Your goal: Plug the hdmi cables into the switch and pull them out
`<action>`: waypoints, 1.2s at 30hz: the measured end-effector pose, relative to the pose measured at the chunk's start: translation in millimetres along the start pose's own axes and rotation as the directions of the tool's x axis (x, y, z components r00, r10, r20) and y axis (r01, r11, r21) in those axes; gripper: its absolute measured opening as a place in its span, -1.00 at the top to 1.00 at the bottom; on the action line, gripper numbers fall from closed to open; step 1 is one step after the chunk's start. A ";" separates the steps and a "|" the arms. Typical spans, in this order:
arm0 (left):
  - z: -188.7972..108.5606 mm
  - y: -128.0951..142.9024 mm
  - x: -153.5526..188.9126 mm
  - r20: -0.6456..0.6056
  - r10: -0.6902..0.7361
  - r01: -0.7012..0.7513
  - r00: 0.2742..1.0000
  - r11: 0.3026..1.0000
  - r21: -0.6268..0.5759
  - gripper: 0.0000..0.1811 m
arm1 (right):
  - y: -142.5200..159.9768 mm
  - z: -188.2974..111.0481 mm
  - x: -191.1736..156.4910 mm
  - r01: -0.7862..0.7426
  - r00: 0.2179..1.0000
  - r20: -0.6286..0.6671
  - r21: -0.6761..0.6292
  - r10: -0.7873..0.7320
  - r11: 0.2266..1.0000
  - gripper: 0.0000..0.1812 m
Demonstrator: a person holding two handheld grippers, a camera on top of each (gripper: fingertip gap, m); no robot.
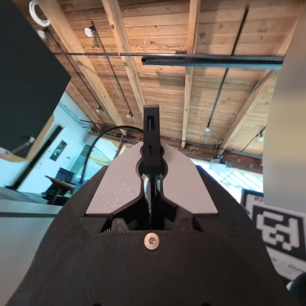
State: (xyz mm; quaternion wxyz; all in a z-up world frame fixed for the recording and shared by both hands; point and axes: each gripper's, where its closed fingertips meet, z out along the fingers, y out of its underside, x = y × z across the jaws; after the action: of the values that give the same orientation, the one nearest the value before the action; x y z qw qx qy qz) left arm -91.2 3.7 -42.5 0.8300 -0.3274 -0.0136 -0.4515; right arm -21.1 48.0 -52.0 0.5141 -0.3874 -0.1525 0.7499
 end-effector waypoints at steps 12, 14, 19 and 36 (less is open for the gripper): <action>-9.5 -12.7 -26.9 0.110 0.148 -0.144 0.983 0.989 -0.046 0.86 | -140.2 -66.9 -58.9 0.537 0.825 -0.115 -0.146 -0.553 0.831 0.87; -9.9 -12.8 -27.9 0.115 0.147 -0.142 0.982 0.989 -0.046 0.86 | -155.7 -86.2 -56.7 0.607 0.752 -0.143 -0.231 -0.644 0.760 0.87; -11.3 -11.9 -32.9 0.132 0.113 -0.108 0.985 0.993 -0.043 0.86 | -178.5 -134.3 -35.6 0.642 0.659 -0.191 -0.363 -0.728 0.676 0.88; -12.8 -9.6 -38.7 0.149 0.082 -0.075 0.985 0.996 -0.050 0.86 | -170.9 -223.6 130.3 -0.036 0.525 -0.446 -0.862 -0.725 0.505 0.89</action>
State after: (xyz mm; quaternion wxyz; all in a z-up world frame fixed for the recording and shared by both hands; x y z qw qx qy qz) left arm -124.9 21.6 -59.8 0.8362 -0.3793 -0.0536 -0.3926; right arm 233.1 198.6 -146.1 0.4534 -0.8068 -0.3134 0.2130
